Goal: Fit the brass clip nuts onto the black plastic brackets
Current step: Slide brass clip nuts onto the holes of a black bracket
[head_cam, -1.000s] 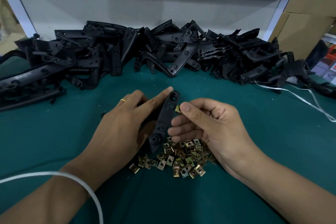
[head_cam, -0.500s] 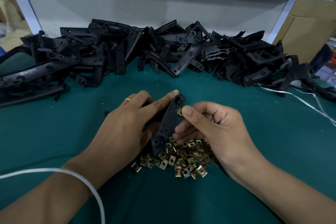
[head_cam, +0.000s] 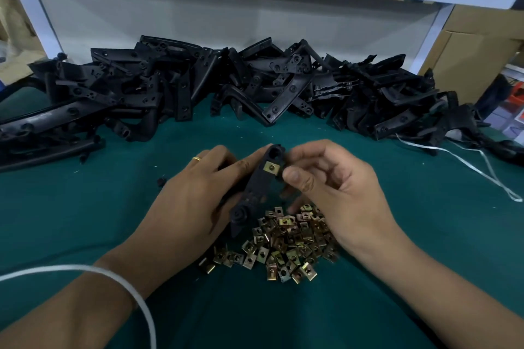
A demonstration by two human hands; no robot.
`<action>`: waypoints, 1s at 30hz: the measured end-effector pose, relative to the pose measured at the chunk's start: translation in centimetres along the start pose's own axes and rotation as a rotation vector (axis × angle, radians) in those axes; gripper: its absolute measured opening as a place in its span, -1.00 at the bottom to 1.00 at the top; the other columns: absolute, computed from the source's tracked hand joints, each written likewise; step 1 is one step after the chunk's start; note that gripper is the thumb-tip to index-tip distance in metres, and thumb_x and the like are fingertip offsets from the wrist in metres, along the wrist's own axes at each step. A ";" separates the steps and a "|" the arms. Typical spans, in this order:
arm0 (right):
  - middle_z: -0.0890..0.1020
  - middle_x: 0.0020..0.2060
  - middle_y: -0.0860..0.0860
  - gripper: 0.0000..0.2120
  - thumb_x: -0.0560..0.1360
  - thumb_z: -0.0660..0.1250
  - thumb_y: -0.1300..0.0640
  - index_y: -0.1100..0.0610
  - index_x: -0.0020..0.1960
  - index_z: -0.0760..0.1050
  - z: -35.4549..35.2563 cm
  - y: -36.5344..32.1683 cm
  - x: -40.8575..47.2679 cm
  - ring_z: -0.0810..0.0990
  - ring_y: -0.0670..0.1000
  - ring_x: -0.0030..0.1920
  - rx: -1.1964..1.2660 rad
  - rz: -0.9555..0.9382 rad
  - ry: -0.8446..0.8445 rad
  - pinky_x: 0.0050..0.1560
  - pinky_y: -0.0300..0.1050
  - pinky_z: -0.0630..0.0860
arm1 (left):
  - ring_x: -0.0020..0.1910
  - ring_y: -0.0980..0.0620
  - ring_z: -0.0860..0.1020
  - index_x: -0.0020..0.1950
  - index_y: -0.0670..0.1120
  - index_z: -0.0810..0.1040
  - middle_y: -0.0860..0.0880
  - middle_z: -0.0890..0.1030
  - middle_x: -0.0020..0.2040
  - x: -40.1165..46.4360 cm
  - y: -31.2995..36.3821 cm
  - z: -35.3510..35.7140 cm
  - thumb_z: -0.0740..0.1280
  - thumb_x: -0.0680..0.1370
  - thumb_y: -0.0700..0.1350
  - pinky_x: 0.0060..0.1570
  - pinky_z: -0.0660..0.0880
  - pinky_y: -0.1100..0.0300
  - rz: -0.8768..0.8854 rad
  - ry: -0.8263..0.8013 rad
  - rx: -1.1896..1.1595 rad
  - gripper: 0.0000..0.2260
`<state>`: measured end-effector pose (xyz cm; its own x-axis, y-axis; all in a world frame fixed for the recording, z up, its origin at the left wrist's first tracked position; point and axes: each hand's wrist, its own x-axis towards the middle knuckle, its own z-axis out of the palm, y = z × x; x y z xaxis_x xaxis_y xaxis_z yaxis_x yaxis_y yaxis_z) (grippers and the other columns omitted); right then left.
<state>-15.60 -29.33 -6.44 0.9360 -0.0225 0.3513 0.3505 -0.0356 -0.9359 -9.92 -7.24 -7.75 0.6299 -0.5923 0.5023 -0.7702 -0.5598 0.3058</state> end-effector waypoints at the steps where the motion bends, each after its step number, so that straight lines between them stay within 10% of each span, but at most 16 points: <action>1: 0.71 0.00 0.08 -0.73 0.48 0.54 0.04 0.03 0.16 0.66 -0.5 0.1 0.1 0.69 0.04 -0.11 -0.039 -0.012 -0.017 -0.23 -0.05 0.67 | -0.03 0.00 0.44 0.60 0.18 0.28 0.05 0.44 0.03 0.0 -0.1 -0.1 0.32 0.65 -0.08 -0.21 0.50 0.01 0.002 -0.005 -0.001 -0.46; 9: 0.55 0.17 -0.08 -0.69 0.56 0.49 -0.04 -0.15 0.29 0.62 -1.6 0.6 0.2 0.59 0.11 0.17 -0.277 -0.125 -0.156 -0.11 0.26 0.58 | -0.01 -0.03 0.44 0.58 0.16 0.32 0.02 0.45 0.06 0.0 -0.1 -0.4 0.17 0.65 -0.02 -0.20 0.46 0.04 0.070 -0.061 0.035 -0.53; 16: 0.50 0.23 -0.05 -0.68 0.59 0.46 0.09 -0.04 0.33 0.61 -1.6 0.4 0.2 0.55 0.02 0.18 -0.270 -0.120 -0.246 -0.09 -0.21 0.51 | -0.01 -0.03 0.44 0.55 0.21 0.29 0.03 0.46 0.08 0.0 -0.3 -0.6 0.09 0.65 0.03 -0.15 0.49 -0.03 0.091 -0.109 0.017 -0.56; 20: 0.53 0.24 -0.09 -0.70 0.59 0.45 0.07 -0.05 0.32 0.61 -1.5 0.4 0.0 0.57 0.05 0.11 -0.286 -0.093 -0.266 -0.09 0.08 0.56 | 0.01 -0.06 0.45 0.58 0.17 0.33 0.02 0.47 0.09 -0.1 -0.3 -0.8 0.08 0.64 0.01 -0.13 0.51 -0.07 0.070 -0.147 0.025 -0.52; 30: 0.59 0.12 -0.04 -0.75 0.54 0.51 -0.01 -0.02 0.20 0.65 -1.3 0.5 0.0 0.59 0.04 0.03 -0.283 -0.148 -0.167 0.01 -0.21 0.54 | -0.02 -0.05 0.44 0.52 0.12 0.42 0.01 0.47 0.06 0.2 -0.3 -0.4 0.37 0.62 -0.16 -0.12 0.41 0.03 0.129 -0.143 0.013 -0.52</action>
<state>-15.44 -30.64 -6.84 0.8766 0.1661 0.4517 0.4813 -0.3023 -0.8228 -9.57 -6.95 -7.38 0.5343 -0.7354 0.4168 -0.8449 -0.4807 0.2347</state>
